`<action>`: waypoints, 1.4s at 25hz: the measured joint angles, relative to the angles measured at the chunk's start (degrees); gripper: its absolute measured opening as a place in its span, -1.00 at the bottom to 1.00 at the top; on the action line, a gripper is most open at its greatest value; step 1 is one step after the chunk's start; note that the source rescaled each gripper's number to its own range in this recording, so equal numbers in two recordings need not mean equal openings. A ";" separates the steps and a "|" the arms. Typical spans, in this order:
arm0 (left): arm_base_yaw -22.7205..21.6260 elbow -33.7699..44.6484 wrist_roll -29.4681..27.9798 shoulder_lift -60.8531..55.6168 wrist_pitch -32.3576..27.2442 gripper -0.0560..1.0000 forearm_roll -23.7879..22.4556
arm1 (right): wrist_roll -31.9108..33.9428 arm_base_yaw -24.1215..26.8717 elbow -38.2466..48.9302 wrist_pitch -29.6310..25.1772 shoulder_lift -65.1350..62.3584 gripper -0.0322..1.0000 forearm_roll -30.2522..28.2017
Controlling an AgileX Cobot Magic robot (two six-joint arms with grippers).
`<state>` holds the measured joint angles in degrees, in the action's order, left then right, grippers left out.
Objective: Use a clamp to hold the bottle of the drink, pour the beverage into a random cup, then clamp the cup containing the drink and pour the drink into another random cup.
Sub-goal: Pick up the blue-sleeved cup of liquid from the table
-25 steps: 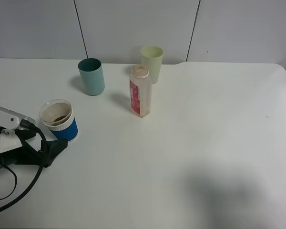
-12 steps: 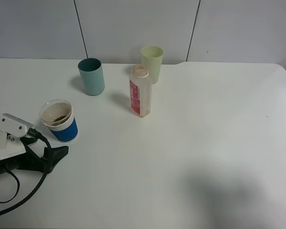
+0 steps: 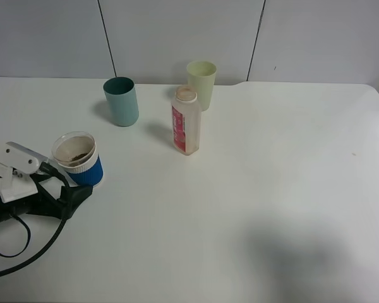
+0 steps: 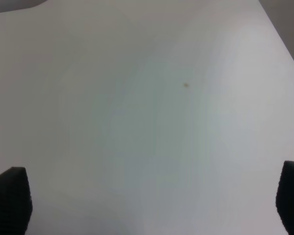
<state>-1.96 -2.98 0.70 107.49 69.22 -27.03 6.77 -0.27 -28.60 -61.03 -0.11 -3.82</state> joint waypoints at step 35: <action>0.00 -10.02 -2.36 8.94 0.25 0.85 -7.37 | 0.00 0.00 0.00 0.00 0.00 1.00 0.00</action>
<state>-1.96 -13.00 -1.66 116.43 69.47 -34.40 6.77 -0.27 -28.60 -61.03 -0.11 -3.82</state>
